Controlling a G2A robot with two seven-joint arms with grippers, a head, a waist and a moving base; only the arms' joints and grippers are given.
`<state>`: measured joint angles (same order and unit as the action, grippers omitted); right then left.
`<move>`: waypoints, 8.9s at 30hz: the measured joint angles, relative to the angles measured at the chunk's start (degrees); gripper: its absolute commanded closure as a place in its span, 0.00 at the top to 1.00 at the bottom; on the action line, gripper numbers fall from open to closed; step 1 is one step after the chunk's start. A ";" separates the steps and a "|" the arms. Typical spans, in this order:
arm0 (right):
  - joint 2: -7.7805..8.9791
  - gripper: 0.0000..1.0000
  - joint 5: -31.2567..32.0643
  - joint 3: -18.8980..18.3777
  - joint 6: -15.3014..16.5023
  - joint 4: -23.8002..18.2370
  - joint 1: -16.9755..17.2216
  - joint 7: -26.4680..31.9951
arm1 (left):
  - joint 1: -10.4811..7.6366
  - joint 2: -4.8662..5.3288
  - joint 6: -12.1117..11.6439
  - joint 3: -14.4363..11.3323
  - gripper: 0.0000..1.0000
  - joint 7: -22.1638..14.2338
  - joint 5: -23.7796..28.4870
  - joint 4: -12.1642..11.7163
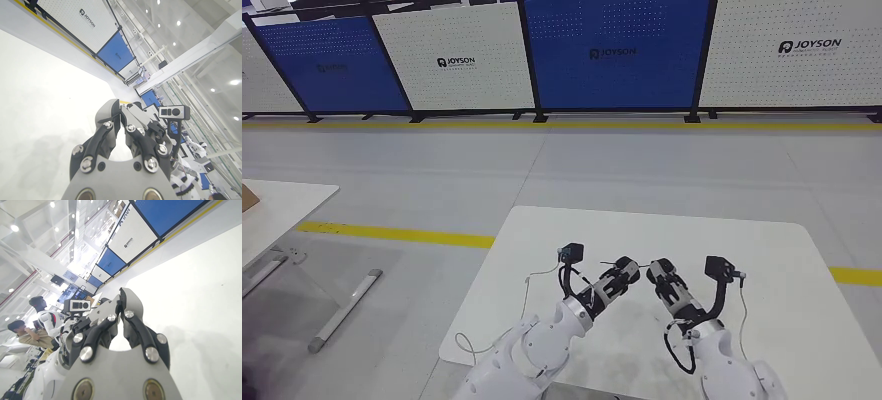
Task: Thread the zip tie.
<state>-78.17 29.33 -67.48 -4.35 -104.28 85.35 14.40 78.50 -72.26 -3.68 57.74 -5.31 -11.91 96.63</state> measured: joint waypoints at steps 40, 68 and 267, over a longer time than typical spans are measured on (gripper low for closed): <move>0.20 0.00 1.04 -0.07 -1.73 0.85 -0.07 -1.76 | 0.91 0.00 -0.80 1.61 0.12 0.14 0.57 -0.17; 0.51 0.00 1.89 -0.44 -0.15 0.08 -0.11 -1.81 | 0.22 -0.43 -0.59 0.61 0.00 0.59 0.00 -1.04; 2.51 0.00 28.61 1.83 11.35 5.77 -2.98 -1.99 | 2.32 -2.56 3.17 -0.07 0.00 3.33 10.28 1.94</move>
<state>-75.66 57.94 -65.65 7.00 -98.51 82.38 12.41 80.82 -74.83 -0.51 57.67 -1.98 -1.63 98.58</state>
